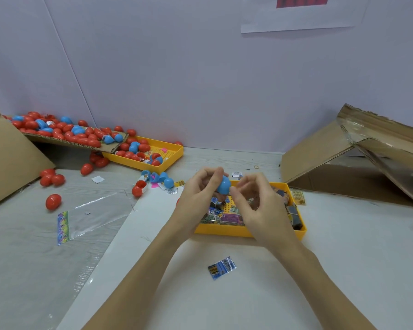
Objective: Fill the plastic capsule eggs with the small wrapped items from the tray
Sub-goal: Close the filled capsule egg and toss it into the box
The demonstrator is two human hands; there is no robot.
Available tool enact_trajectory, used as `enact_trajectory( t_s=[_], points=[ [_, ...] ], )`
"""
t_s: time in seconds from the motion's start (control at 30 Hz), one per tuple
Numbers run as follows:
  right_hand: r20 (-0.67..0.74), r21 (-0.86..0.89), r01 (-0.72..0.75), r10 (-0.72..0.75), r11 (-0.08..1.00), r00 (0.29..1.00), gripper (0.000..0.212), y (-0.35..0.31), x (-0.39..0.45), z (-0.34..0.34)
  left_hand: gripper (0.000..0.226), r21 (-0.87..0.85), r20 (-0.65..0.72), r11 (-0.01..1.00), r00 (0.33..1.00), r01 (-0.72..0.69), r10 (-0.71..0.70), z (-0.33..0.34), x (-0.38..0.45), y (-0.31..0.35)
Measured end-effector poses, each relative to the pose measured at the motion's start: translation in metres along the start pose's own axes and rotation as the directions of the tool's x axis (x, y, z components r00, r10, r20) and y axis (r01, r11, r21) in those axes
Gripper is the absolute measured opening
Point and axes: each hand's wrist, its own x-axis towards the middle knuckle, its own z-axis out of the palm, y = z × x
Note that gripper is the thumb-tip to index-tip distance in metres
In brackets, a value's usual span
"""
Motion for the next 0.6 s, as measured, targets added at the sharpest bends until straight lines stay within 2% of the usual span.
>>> enact_trajectory(
  t_s=[0.07,0.13,0.2,0.3,0.47,0.6],
  points=[
    [0.033,-0.033,0.058,-0.056,0.998,0.998,0.044,0.0008,0.0013,-0.0002,0.037,0.031,0.036,0.999,0.999,-0.027,0.026,-0.0023,0.0001,0.0001],
    [0.089,-0.069,0.133,-0.127,0.989,0.988,0.057,-0.0003,0.0021,-0.0003,0.034,0.043,0.079,0.998,0.996,-0.051,0.048,-0.0020,-0.0002,0.0005],
    [0.092,-0.060,0.173,-0.167,0.983,0.982,0.054,-0.0013,0.0014,0.0002,0.035,0.034,0.095,0.998,0.994,-0.057,0.054,0.0005,-0.0011,0.0013],
    [0.035,-0.036,0.159,-0.158,0.987,0.987,0.046,-0.0038,0.0014,-0.0020,0.039,0.020,0.084,0.998,0.994,-0.068,0.066,0.0032,-0.0028,0.0028],
    [-0.027,-0.097,0.163,-0.166,0.982,0.986,0.039,-0.0064,0.0011,-0.0018,0.053,0.054,0.056,0.998,0.998,-0.030,0.027,0.0030,-0.0042,0.0061],
    [-0.043,-0.149,0.161,-0.169,0.976,0.985,0.040,-0.0017,0.0019,-0.0026,0.050,0.078,0.169,0.995,0.985,-0.057,0.043,0.0006,-0.0041,0.0056]
  ],
)
